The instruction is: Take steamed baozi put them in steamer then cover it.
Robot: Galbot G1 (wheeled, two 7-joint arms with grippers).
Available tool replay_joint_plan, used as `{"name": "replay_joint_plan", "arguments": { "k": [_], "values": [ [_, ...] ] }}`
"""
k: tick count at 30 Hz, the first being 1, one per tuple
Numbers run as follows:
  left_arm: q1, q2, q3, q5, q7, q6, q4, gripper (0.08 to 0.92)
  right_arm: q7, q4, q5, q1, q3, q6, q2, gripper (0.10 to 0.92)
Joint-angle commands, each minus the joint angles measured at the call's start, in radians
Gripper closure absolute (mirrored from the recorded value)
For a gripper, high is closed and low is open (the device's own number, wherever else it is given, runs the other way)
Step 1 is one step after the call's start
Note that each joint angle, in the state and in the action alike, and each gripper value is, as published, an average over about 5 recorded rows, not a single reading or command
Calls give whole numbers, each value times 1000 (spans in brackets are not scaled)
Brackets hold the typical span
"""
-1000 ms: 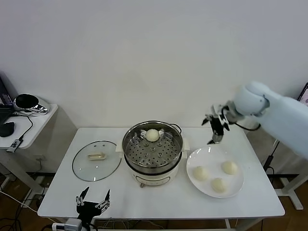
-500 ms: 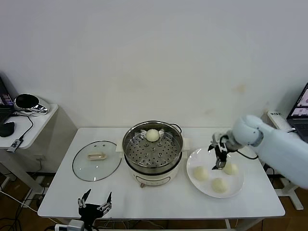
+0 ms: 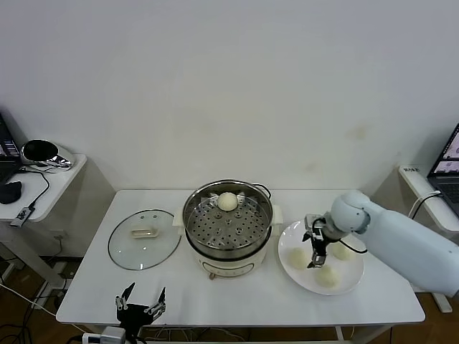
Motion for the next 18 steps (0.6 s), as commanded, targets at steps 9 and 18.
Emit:
{"name": "replay_joint_plan", "arguments": {
  "k": [9, 18],
  "values": [
    [-1, -3, 2, 1, -1, 0, 17, 177, 14, -66, -71, -51, 14, -6, 67, 203],
    [-1, -4, 1, 2, -1, 0, 16, 177, 15, -79, -77, -46, 11, -2, 81, 203]
  ]
}}
